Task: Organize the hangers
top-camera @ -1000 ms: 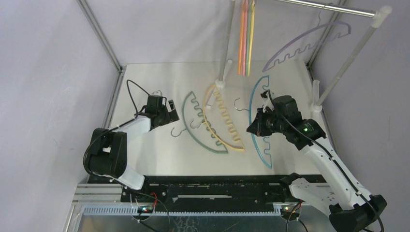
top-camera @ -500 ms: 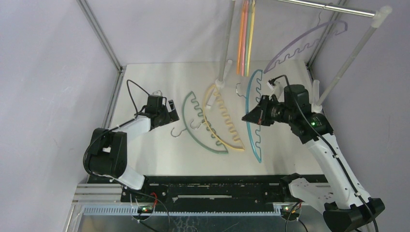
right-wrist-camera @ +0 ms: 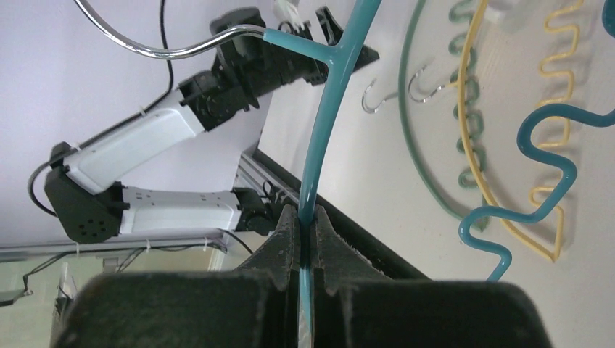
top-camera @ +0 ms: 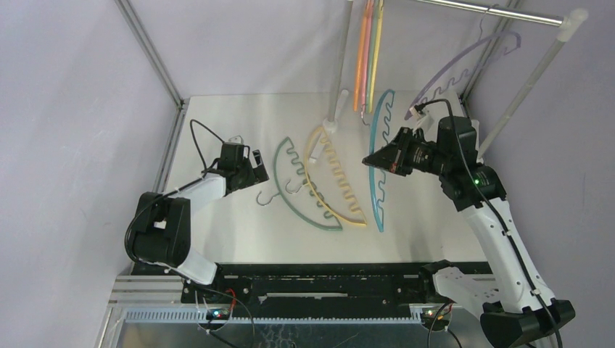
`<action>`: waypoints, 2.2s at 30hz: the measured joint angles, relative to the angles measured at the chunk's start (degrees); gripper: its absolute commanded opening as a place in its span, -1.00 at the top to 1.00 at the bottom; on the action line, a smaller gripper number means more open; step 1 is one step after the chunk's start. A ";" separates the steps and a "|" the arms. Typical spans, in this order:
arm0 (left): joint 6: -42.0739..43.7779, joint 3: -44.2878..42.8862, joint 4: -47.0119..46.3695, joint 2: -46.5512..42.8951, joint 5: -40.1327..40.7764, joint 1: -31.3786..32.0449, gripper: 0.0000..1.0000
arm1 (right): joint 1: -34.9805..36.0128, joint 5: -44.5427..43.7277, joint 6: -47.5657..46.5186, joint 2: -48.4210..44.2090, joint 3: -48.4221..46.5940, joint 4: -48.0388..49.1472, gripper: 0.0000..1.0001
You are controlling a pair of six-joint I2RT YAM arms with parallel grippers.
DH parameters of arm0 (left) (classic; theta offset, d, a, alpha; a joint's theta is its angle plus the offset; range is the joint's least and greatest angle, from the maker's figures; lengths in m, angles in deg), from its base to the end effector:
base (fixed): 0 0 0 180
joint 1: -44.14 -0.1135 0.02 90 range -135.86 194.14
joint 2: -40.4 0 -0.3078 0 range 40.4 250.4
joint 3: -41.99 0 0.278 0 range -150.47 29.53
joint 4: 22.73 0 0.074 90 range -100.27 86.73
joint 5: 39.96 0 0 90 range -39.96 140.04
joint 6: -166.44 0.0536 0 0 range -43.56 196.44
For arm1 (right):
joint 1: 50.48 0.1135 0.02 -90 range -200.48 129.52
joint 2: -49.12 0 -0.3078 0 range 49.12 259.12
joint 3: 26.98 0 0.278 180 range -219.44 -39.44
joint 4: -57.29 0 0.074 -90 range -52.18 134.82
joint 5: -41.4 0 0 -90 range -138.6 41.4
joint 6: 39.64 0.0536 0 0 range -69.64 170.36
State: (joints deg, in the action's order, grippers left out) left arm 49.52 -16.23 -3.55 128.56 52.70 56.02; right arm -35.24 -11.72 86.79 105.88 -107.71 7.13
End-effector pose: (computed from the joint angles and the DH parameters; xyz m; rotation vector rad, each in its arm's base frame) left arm 0.3278 -0.0664 0.1860 -0.3406 2.4186 -0.2489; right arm 0.1943 0.0863 0.4323 -0.0424 2.1464 1.2011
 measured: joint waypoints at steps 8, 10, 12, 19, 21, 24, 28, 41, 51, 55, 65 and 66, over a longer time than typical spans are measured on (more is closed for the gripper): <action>0.37 0.50 -0.09 -0.72 0.13 0.00 -0.99 | -2.54 -0.76 3.54 -0.02 -2.29 5.20 1.00; 0.37 0.98 -0.13 -0.94 0.13 0.00 -0.99 | -3.17 -0.83 4.92 0.07 -2.29 6.84 1.00; 0.37 1.18 0.00 -0.96 0.11 0.00 -0.99 | -3.76 -0.90 6.73 0.48 -2.29 9.38 1.00; 0.39 1.18 -0.04 -0.96 0.13 0.00 -0.99 | -5.31 -1.77 14.97 6.47 -3.06 22.18 1.00; 0.42 1.18 -0.04 -0.98 0.15 0.00 -0.98 | -5.51 -2.14 16.44 8.55 -4.02 24.00 1.00; 0.42 1.22 -0.04 -1.18 0.15 0.00 -0.99 | -5.66 -3.04 18.01 11.93 -7.41 25.86 1.00; 0.39 1.60 -0.13 -1.29 0.13 0.00 -0.99 | -6.29 -4.04 19.06 14.78 -12.33 28.06 1.00; 0.55 1.66 0.02 -1.29 0.22 0.00 -0.99 | -12.26 -3.87 19.89 26.75 -27.30 30.91 1.00; 1.03 1.66 0.39 -1.29 0.79 0.00 -0.98 | -15.28 -1.66 20.96 36.59 -34.34 31.39 1.00; 1.05 1.62 0.79 -1.20 1.05 0.00 -0.98 | -15.26 -0.96 21.22 38.86 -37.70 31.39 1.00; 1.05 1.51 1.16 -0.09 1.25 0.00 -0.98 | -14.34 -0.70 20.48 43.12 -40.30 28.63 1.00; 1.07 1.51 1.16 -0.02 1.25 -0.02 -0.99 | -14.12 -0.79 20.11 43.34 -41.00 27.93 1.00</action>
State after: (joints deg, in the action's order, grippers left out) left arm 50.59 -14.72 -2.39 128.54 53.94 55.99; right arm -49.36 -12.51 106.90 149.22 -148.71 35.06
